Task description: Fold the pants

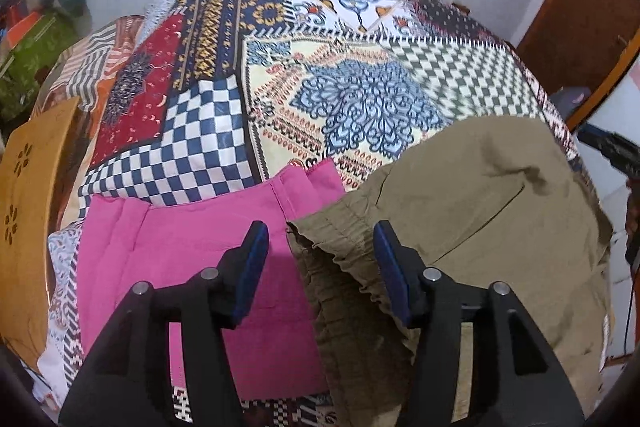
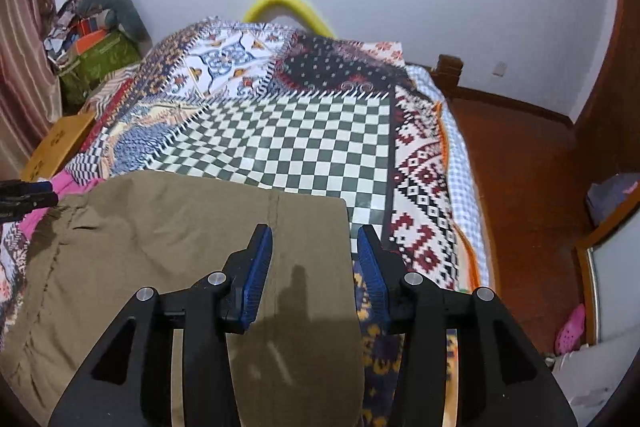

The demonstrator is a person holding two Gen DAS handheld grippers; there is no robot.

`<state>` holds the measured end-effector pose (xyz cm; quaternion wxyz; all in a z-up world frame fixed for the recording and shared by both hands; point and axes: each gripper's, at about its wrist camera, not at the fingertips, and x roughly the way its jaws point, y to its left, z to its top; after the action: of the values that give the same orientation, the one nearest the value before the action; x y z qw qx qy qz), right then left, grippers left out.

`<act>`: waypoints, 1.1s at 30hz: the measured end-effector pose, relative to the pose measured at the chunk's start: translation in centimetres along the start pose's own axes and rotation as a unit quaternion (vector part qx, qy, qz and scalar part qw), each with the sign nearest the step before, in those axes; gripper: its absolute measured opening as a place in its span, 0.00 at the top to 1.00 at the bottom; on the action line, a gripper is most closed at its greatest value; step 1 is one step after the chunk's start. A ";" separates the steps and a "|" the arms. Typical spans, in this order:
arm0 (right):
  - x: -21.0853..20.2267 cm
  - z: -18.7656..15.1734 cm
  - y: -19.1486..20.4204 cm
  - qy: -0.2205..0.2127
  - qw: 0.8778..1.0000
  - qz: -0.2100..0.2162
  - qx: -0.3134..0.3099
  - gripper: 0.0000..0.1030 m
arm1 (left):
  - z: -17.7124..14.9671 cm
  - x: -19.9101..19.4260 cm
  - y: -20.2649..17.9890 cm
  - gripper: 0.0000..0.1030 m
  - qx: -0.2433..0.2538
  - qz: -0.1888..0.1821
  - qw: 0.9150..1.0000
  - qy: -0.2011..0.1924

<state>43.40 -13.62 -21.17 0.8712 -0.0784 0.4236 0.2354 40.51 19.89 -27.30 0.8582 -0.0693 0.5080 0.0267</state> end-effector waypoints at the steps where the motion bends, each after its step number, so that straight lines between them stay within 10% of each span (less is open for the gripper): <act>1: 0.5 0.0 -0.2 0.005 1.000 0.001 0.002 0.61 | -0.1 0.5 0.0 0.47 0.003 0.000 1.000 0.004; 17: 7.8 0.4 -1.2 0.074 0.996 0.038 0.021 0.57 | -0.2 4.0 0.7 0.37 -0.012 -0.035 0.999 0.017; 24: 8.5 0.5 -0.5 0.071 0.997 0.011 0.003 0.83 | -0.3 4.2 0.6 0.50 -0.014 -0.052 0.998 0.018; 33: 6.3 0.7 -0.1 0.014 1.000 -0.003 -0.016 0.89 | -0.4 2.5 -0.6 0.83 0.034 0.005 0.999 -0.005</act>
<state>47.32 -11.28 -25.63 0.8647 -0.0971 0.4313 0.2384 41.48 19.21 -29.61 0.8624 -0.0377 0.5047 0.0143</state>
